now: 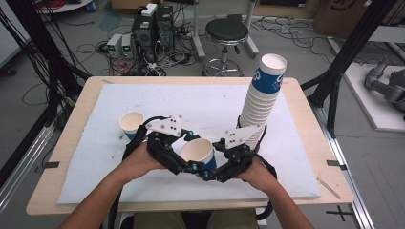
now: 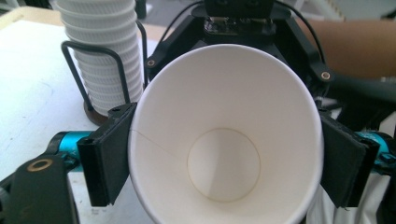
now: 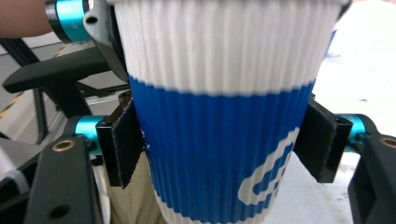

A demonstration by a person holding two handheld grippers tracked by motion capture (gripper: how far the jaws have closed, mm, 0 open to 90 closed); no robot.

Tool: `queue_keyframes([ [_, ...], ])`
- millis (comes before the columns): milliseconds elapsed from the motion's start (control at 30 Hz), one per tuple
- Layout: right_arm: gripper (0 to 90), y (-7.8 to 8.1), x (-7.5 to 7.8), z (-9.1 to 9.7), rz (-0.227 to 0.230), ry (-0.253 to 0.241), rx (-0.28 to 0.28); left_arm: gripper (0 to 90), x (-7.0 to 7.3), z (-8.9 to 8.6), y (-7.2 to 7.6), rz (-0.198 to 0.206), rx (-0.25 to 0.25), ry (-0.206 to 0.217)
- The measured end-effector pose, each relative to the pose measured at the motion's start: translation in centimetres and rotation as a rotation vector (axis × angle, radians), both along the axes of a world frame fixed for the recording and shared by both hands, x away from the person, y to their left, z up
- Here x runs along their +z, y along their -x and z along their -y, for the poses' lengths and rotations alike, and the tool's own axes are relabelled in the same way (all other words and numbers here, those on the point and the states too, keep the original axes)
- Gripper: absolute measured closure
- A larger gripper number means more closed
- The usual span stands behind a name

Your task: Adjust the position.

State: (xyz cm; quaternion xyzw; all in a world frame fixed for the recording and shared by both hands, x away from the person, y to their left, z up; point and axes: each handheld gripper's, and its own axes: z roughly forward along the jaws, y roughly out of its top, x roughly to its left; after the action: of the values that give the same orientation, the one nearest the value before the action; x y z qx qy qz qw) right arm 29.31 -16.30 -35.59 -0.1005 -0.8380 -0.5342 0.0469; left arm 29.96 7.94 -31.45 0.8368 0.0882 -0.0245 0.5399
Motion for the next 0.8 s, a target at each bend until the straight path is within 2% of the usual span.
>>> queue_keyframes([
  [100, 26.0, -0.1, 0.1, 0.4, 0.025, -0.005, -0.019, 16.3, -0.4, -0.5, 0.0, -0.017, 0.025, 0.048],
  [133, 26.0, 0.0, 0.1, 0.6, 0.016, -0.004, -0.027, 16.3, -0.5, -0.7, -0.1, -0.017, 0.031, 0.057],
  [167, 26.0, -0.2, 0.0, 0.7, 0.034, -0.012, -0.028, 16.3, -0.6, -0.8, -0.1, -0.015, 0.037, 0.061],
  [200, 26.0, -0.1, 0.1, 0.9, 0.024, -0.002, -0.037, 16.3, -0.6, -0.8, -0.1, -0.015, 0.037, 0.061],
  [233, 26.0, -0.2, 0.0, 0.9, 0.037, -0.006, -0.036, 16.3, -0.7, -1.2, 0.0, -0.016, 0.044, 0.067],
  [333, 26.0, -0.2, -0.1, 1.5, 0.025, -0.011, -0.060, 16.3, -0.9, -1.9, 0.1, -0.019, 0.065, 0.095],
  [367, 26.1, -0.4, -0.2, 1.7, 0.048, -0.030, -0.066, 16.3, -0.9, -2.3, 0.2, -0.020, 0.071, 0.108],
  [400, 26.0, -0.4, -0.2, 2.0, 0.034, -0.031, -0.079, 16.3, -0.9, -2.3, 0.2, -0.020, 0.071, 0.108],
  [433, 26.1, -0.3, -0.2, 2.3, 0.014, -0.030, -0.095, 16.3, -1.0, -3.1, 0.3, -0.016, 0.093, 0.139],
  [467, 26.1, -0.3, -0.2, 2.3, 0.014, -0.030, -0.095, 16.3, -1.0, -3.1, 0.3, -0.016, 0.093, 0.139],
  [500, 26.1, -0.5, -0.2, 2.9, 0.032, -0.049, -0.114, 16.3, -1.2, -3.9, 0.4, -0.007, 0.124, 0.173],
  [567, 26.1, -0.5, -0.2, 3.4, 0.035, -0.061, -0.135, 16.3, -1.7, -4.7, 0.5, -0.005, 0.165, 0.203],
  [600, 26.0, -0.5, -0.1, 3.7, 0.042, -0.067, -0.145, 16.3, -1.7, -4.7, 0.5, -0.005, 0.165, 0.203],
  [633, 26.0, -0.4, -0.1, 3.9, 0.043, -0.074, -0.158, 16.3, -2.3, -5.6, 0.7, 0.000, 0.208, 0.226],
  [667, 26.0, -0.4, -0.1, 3.9, 0.043, -0.074, -0.158, 16.3, -2.3, -5.6, 0.7, 0.000, 0.208, 0.226],
  [733, 26.0, -0.3, -0.2, 4.4, 0.048, -0.084, -0.175, 16.3, -2.8, -6.5, 0.9, 0.005, 0.257, 0.249],
  [767, 25.8, -0.2, -0.3, 4.8, 0.053, -0.092, -0.197, 16.3, -3.4, -7.6, 1.0, 0.011, 0.305, 0.273],
  [800, 25.7, -0.1, -0.3, 5.0, 0.052, -0.096, -0.206, 16.3, -3.4, -7.6, 1.0, 0.011, 0.305, 0.273],
])
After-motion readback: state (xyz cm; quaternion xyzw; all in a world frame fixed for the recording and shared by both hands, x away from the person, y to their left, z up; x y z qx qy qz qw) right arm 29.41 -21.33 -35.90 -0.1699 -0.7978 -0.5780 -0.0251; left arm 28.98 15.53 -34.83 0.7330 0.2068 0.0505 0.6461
